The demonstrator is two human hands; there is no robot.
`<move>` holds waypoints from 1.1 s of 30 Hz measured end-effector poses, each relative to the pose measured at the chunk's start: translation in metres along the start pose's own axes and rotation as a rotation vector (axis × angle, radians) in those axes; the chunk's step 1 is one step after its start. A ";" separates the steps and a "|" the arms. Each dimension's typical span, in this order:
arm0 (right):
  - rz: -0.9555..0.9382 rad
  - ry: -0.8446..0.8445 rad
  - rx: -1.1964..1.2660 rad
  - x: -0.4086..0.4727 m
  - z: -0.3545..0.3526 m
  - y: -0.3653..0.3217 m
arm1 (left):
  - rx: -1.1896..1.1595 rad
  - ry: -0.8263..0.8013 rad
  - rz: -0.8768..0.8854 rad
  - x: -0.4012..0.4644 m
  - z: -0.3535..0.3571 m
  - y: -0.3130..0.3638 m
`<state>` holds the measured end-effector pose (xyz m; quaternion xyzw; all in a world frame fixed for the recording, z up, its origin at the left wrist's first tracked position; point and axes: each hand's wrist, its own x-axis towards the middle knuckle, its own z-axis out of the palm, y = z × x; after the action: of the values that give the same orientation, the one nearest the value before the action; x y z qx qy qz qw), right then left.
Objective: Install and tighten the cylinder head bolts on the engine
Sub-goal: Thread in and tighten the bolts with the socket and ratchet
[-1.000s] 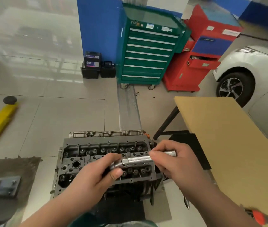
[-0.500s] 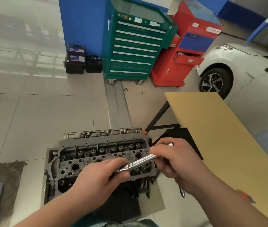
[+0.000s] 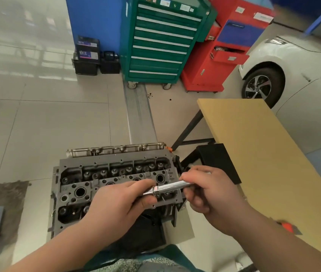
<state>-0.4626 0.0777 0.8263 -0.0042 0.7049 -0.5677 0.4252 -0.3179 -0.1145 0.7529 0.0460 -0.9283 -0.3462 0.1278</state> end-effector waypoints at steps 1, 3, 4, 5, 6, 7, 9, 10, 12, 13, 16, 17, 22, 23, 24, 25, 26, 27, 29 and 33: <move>0.010 -0.014 -0.004 0.003 -0.001 -0.001 | 0.001 -0.008 -0.016 0.000 0.001 0.000; 0.026 -0.039 -0.029 0.010 -0.008 -0.004 | -0.001 -0.034 -0.048 0.004 0.007 0.003; 0.036 -0.040 -0.051 0.013 -0.013 -0.006 | -0.002 -0.047 -0.059 0.006 0.010 0.006; 0.051 -0.035 -0.068 0.015 -0.018 -0.008 | 0.001 -0.048 -0.065 0.009 0.014 0.010; 0.067 -0.032 -0.076 0.017 -0.023 -0.009 | 0.012 -0.038 -0.069 0.011 0.019 0.014; 0.085 -0.035 -0.076 0.019 -0.029 -0.010 | 0.022 -0.025 -0.076 0.014 0.024 0.020; 0.115 -0.056 -0.061 0.022 -0.042 -0.012 | 0.029 -0.015 -0.105 0.019 0.033 0.030; 0.126 -0.068 -0.054 0.024 -0.049 -0.013 | 0.027 -0.022 -0.121 0.023 0.038 0.034; 0.130 -0.097 -0.075 0.026 -0.064 -0.015 | 0.020 -0.035 -0.132 0.031 0.045 0.042; 0.110 -0.116 -0.125 0.027 -0.071 -0.017 | 0.011 -0.052 -0.144 0.035 0.048 0.046; -0.067 -0.200 -0.495 0.029 -0.095 -0.033 | -0.114 -0.159 -0.227 0.044 0.055 0.056; -0.133 -0.246 -0.648 0.029 -0.103 -0.042 | -0.142 -0.185 -0.239 0.046 0.056 0.059; -0.330 -0.524 -1.319 0.031 -0.119 -0.075 | 0.032 -0.207 -0.187 0.053 0.060 0.079; -0.391 -0.556 -1.412 0.031 -0.118 -0.075 | 0.056 -0.203 -0.178 0.053 0.061 0.081; -0.462 -0.579 -1.480 0.031 -0.116 -0.073 | 0.089 -0.198 -0.162 0.052 0.062 0.083; -0.518 -0.595 -1.502 0.032 -0.114 -0.072 | 0.129 -0.189 -0.141 0.052 0.062 0.085; -0.539 -0.614 -1.491 0.034 -0.113 -0.071 | 0.169 -0.177 -0.121 0.051 0.063 0.086; -0.524 -0.641 -1.461 0.037 -0.113 -0.071 | 0.207 -0.166 -0.101 0.050 0.063 0.087; -0.437 -0.712 -1.369 0.043 -0.112 -0.070 | 0.273 -0.161 -0.065 0.048 0.064 0.088; -0.356 -0.752 -1.183 0.047 -0.112 -0.064 | 0.300 -0.113 -0.036 0.044 0.065 0.091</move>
<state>-0.5906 0.1217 0.8490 -0.5435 0.6888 -0.1119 0.4666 -0.3776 -0.0125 0.7743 0.0617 -0.9743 -0.2081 0.0607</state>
